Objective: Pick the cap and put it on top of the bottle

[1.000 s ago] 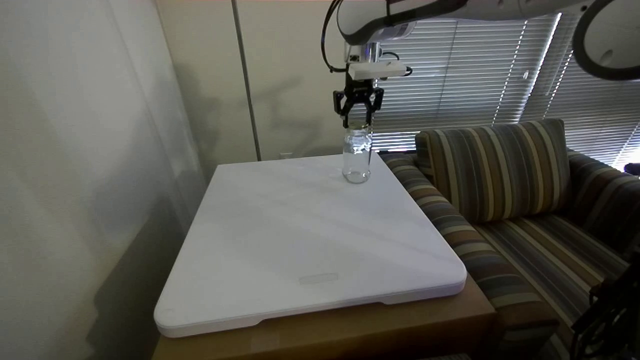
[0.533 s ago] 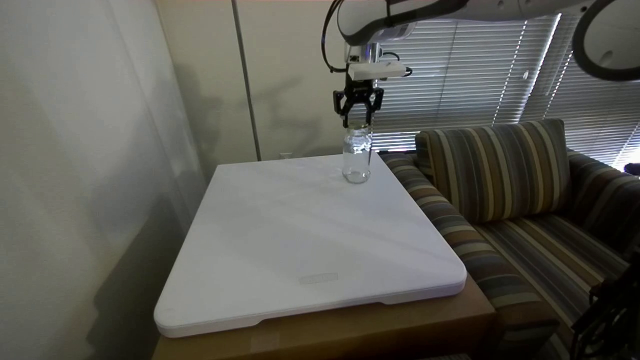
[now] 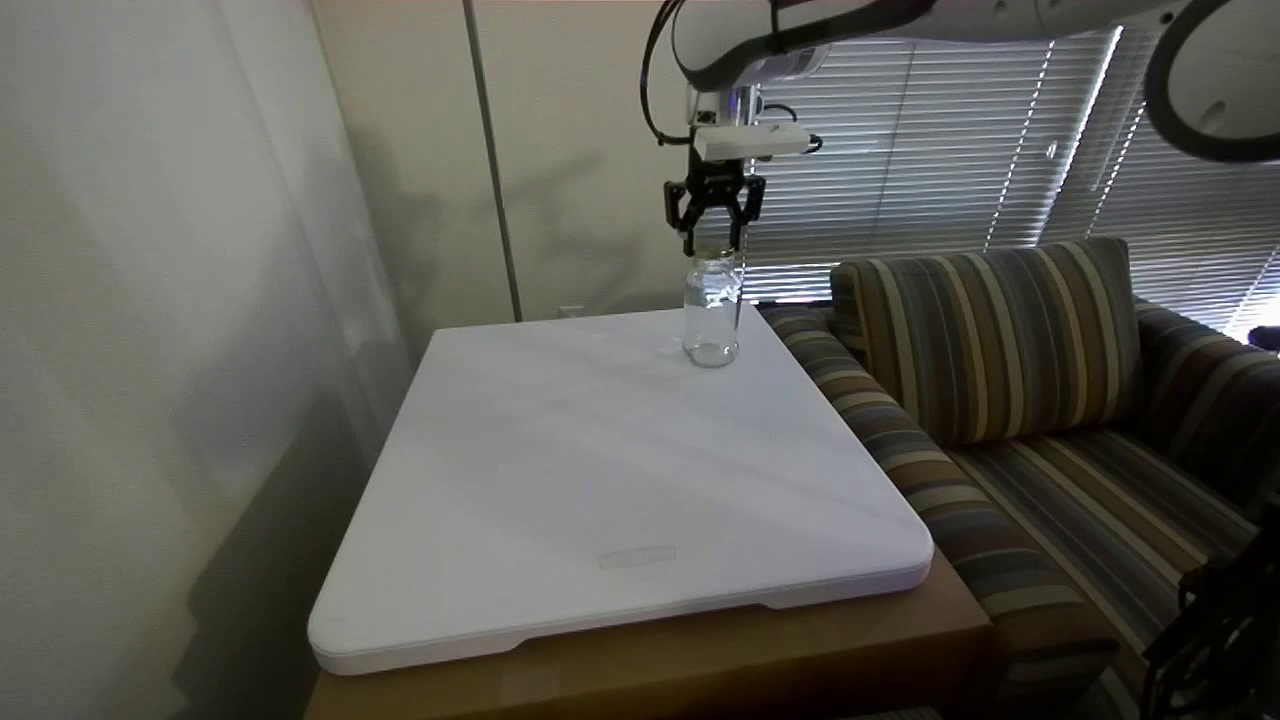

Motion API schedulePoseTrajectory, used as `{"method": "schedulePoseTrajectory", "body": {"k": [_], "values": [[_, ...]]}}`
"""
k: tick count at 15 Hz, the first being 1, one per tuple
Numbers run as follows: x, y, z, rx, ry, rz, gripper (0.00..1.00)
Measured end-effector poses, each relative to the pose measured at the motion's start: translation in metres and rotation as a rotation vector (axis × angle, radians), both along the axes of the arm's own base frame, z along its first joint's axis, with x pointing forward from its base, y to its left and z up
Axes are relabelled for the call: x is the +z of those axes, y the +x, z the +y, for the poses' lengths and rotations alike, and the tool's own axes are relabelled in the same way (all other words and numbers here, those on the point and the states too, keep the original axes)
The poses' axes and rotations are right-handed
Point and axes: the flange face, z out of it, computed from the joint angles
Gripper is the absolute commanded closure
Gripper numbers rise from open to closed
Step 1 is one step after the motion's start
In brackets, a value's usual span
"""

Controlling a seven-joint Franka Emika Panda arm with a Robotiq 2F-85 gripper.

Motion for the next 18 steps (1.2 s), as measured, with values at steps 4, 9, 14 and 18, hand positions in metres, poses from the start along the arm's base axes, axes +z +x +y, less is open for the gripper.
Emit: {"method": "schedulePoseTrajectory", "body": {"k": [4, 9, 14, 18], "values": [[0.000, 0.001, 0.007, 0.009, -0.001, 0.000, 0.53], [0.000, 0.002, 0.015, 0.019, -0.002, 0.000, 0.53], [0.000, 0.004, 0.020, 0.027, -0.017, -0.015, 0.53], [-0.001, 0.006, 0.026, 0.022, -0.049, -0.031, 0.53]]}}
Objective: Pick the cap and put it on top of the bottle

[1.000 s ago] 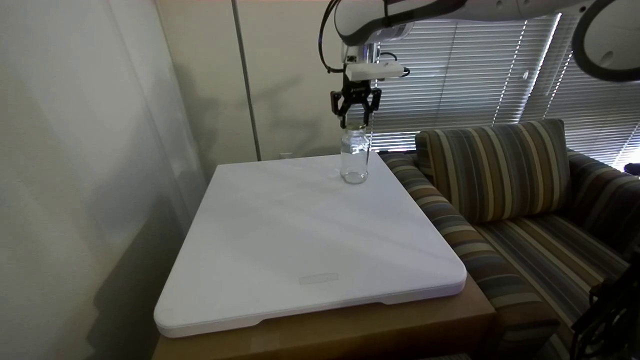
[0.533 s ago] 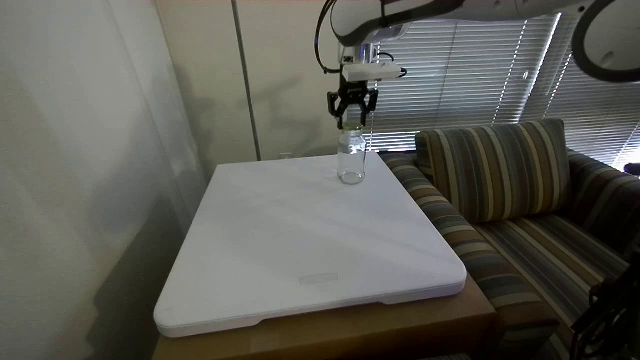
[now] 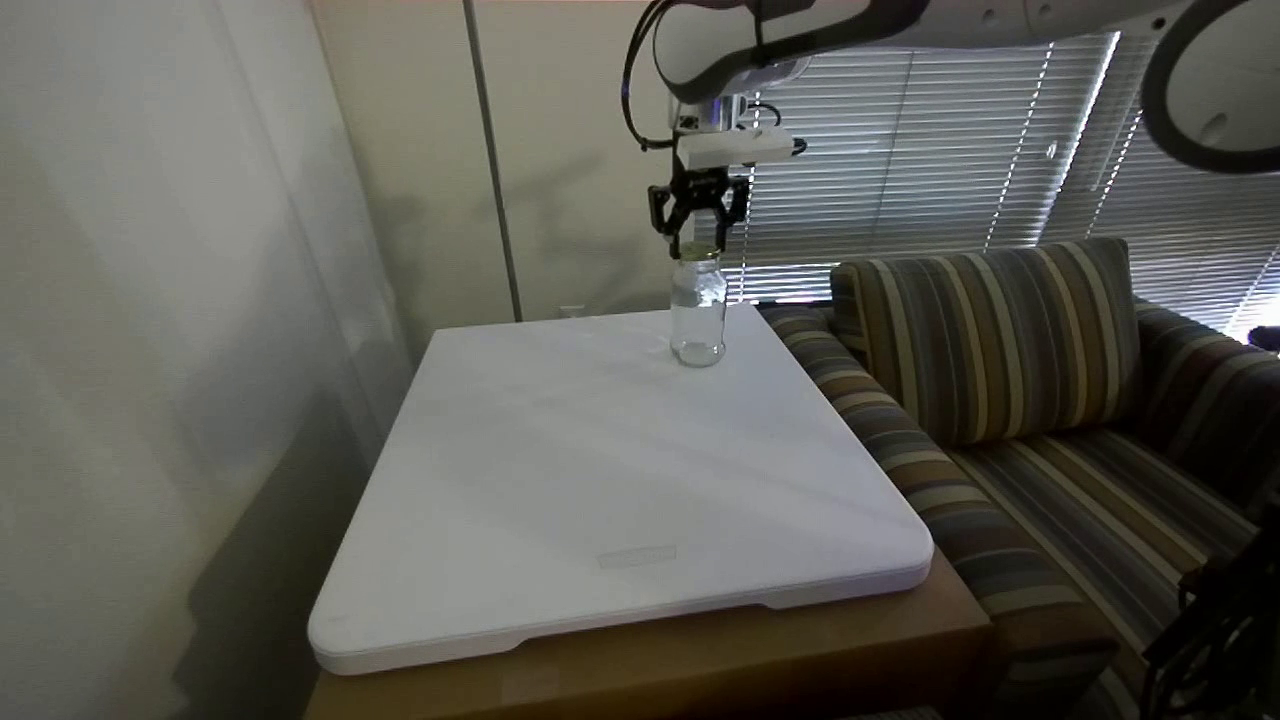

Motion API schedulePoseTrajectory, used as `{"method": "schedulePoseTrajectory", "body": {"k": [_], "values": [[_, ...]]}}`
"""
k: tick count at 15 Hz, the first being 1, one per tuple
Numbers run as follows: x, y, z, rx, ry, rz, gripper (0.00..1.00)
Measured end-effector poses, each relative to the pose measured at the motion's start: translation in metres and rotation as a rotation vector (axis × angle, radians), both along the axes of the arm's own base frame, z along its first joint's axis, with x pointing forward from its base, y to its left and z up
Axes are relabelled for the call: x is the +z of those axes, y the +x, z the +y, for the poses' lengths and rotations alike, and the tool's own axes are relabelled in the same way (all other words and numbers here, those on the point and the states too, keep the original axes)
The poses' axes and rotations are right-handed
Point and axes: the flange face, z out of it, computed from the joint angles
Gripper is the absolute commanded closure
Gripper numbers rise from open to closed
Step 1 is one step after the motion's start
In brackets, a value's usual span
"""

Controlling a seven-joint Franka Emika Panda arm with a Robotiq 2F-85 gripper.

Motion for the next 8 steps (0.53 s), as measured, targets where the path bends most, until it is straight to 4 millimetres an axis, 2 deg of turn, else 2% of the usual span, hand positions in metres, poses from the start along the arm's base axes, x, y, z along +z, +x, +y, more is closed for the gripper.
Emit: {"method": "schedulePoseTrajectory", "body": {"k": [8], "values": [[-0.0042, 0.0030, 0.0040, -0.042, -0.027, -0.030, 0.53]]}}
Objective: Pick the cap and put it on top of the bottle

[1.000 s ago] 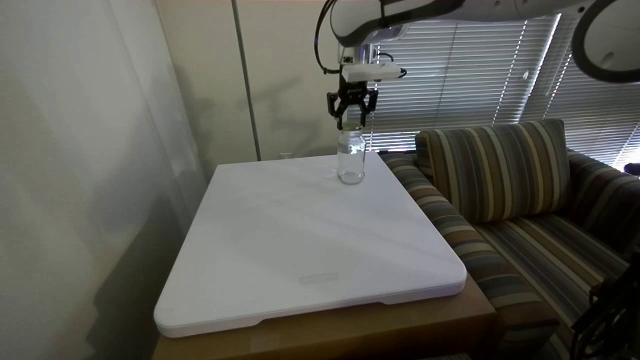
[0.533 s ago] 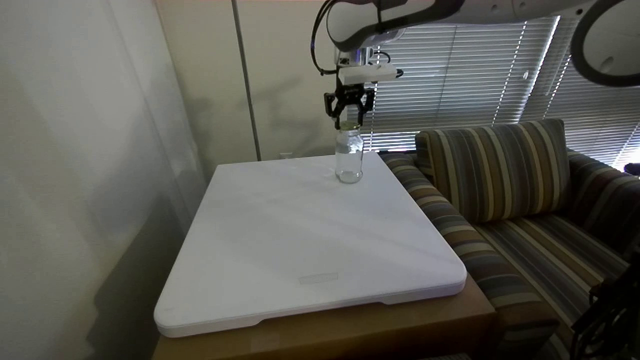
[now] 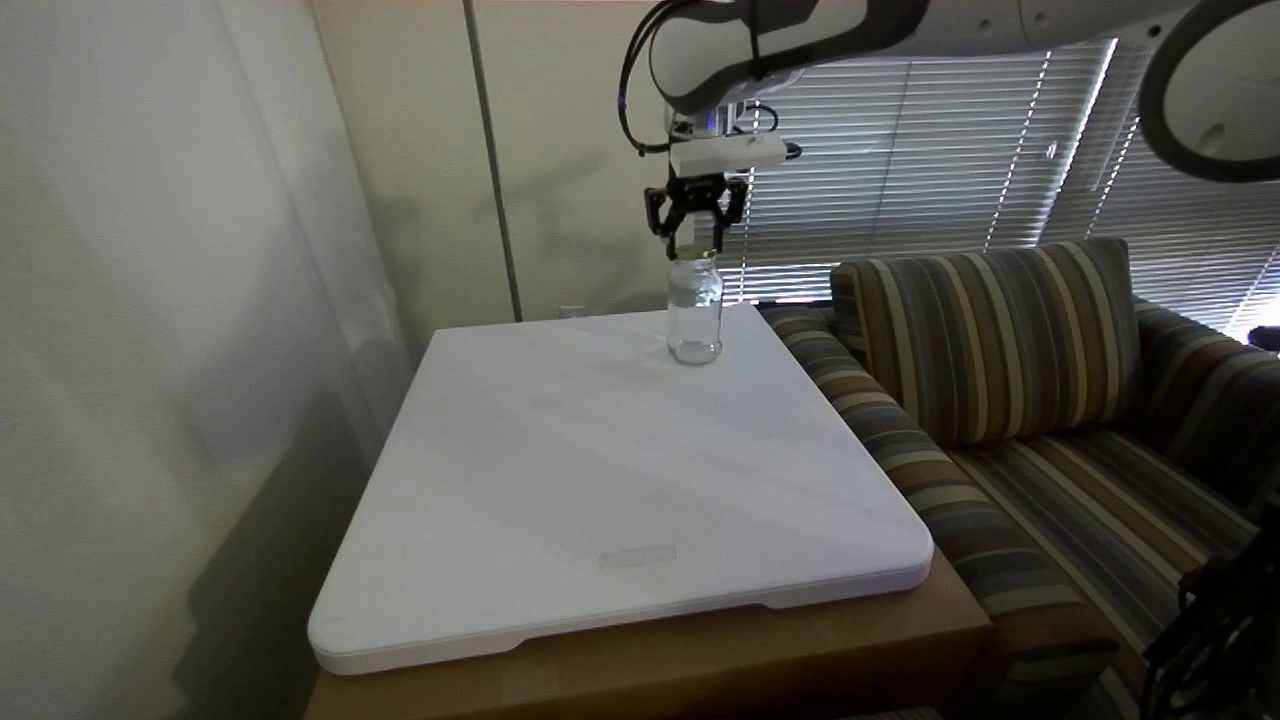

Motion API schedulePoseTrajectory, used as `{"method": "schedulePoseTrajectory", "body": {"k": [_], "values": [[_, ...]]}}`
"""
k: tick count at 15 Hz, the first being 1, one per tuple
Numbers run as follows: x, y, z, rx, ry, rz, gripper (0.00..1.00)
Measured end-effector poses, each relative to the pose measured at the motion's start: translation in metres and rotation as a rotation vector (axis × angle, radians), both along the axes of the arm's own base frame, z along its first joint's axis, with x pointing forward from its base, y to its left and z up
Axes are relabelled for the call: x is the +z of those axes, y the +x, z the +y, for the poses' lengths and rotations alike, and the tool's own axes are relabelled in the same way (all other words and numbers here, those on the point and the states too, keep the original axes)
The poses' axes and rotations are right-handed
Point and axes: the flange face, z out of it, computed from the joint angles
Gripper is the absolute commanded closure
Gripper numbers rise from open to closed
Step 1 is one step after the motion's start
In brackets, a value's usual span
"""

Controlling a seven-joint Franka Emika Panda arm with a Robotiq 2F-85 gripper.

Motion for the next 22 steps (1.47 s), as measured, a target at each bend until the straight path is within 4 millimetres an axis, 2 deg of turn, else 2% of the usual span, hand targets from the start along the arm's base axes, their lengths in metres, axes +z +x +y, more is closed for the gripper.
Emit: {"method": "schedulePoseTrajectory", "body": {"k": [13, 22], "values": [[-0.003, 0.012, 0.003, -0.036, 0.001, -0.138, 0.53], [-0.003, 0.014, 0.021, 0.051, -0.012, -0.141, 0.53]]}}
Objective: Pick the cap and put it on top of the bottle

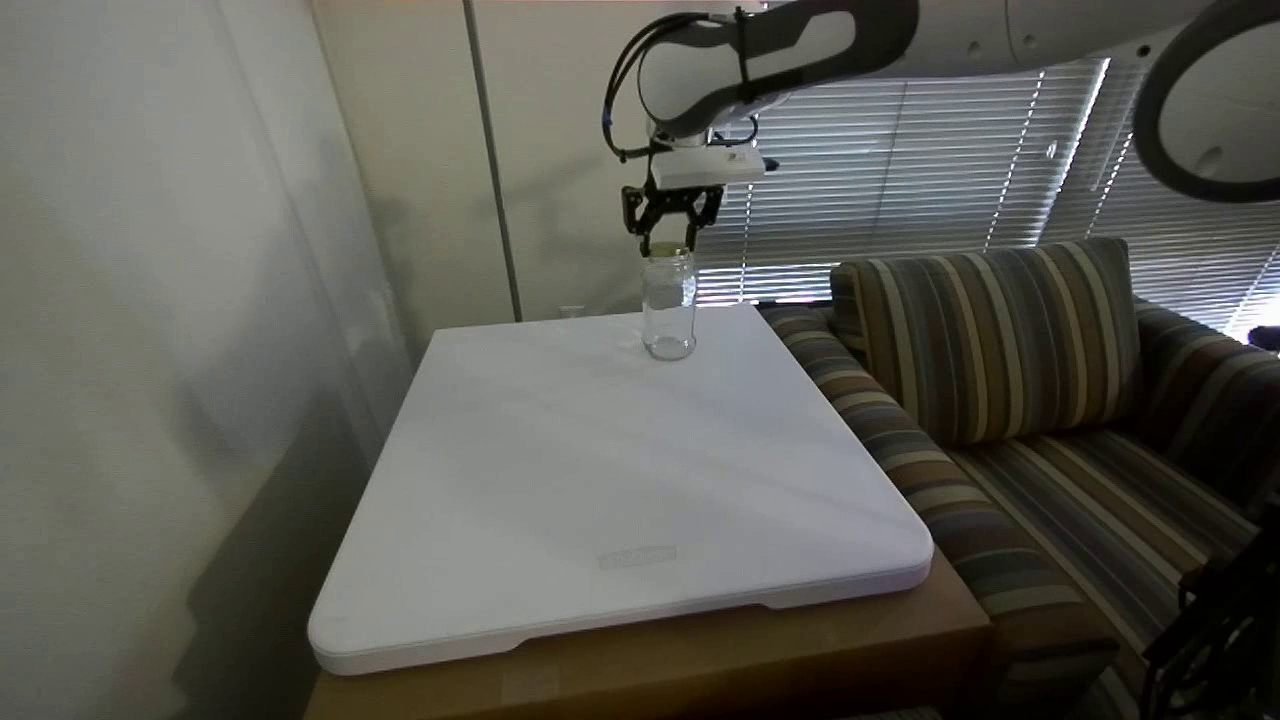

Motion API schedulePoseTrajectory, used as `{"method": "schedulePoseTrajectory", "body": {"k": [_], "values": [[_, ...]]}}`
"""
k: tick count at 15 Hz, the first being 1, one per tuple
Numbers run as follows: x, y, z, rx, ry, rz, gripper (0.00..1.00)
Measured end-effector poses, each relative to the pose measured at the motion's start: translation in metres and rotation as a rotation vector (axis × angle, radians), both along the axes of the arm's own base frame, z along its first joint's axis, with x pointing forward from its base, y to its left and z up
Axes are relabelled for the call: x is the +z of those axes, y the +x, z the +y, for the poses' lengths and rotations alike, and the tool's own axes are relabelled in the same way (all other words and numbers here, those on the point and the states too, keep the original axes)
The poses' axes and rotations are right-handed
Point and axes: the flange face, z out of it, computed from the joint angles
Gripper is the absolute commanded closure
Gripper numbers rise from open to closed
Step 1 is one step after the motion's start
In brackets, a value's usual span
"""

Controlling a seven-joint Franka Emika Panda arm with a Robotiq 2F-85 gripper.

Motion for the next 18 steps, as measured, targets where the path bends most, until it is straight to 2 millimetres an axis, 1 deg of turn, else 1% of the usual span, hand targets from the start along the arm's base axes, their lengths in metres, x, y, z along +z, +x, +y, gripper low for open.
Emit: {"method": "schedulePoseTrajectory", "body": {"k": [6, 15, 16, 17, 18], "values": [[-0.0005, 0.0005, 0.0056, 0.028, -0.045, 0.000, 0.53], [-0.0006, 0.0008, 0.0076, 0.031, -0.059, -0.001, 0.53], [-0.0006, 0.0008, 0.0077, 0.031, -0.060, -0.001, 0.28], [-0.0006, 0.0008, 0.0077, 0.031, -0.060, -0.001, 0.07], [-0.0006, 0.0008, 0.0077, 0.031, -0.060, -0.001, 0.06]]}}
